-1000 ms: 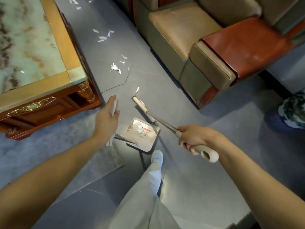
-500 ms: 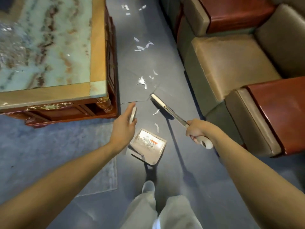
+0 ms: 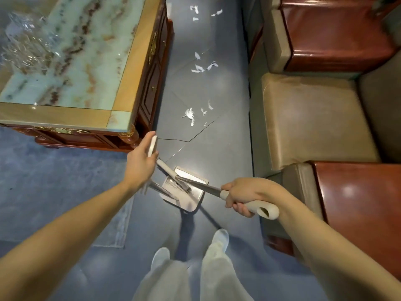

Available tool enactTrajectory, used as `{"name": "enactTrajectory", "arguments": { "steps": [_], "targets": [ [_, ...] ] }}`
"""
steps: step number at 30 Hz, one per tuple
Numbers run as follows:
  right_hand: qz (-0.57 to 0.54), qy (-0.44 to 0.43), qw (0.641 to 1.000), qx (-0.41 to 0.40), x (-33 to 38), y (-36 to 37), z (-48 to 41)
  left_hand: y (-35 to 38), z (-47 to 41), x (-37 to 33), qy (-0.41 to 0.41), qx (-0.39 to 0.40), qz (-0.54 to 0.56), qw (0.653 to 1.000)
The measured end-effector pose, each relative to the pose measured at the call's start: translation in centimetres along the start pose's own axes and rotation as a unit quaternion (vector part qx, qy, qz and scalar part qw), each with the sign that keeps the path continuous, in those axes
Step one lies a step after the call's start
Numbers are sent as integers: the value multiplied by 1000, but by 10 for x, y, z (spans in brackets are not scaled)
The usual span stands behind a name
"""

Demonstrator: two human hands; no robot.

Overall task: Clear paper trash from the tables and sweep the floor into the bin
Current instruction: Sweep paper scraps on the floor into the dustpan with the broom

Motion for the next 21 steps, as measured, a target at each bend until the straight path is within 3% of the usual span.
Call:
{"name": "enactTrajectory", "arguments": {
  "steps": [8, 17, 21],
  "targets": [
    [-7, -60, 997, -43, 46, -91, 21, 19, -47, -36, 7, -51, -15, 999],
    [-29, -117, 984, -130, 148, -201, -46, 35, -171, -69, 8, -56, -4, 998],
    [75, -131, 974, -167, 196, -251, -90, 32, -235, -81, 13, -26, 19, 999]
  ]
}}
Point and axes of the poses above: each hand's wrist, its own z-axis away from the middle knuckle, its own y-axis out of the palm, x = y × z, the point moved 2 cm from there along -z, towards the middle knuckle, and after that the axes turned 8 degrees about -y, right-handed, at the moved point
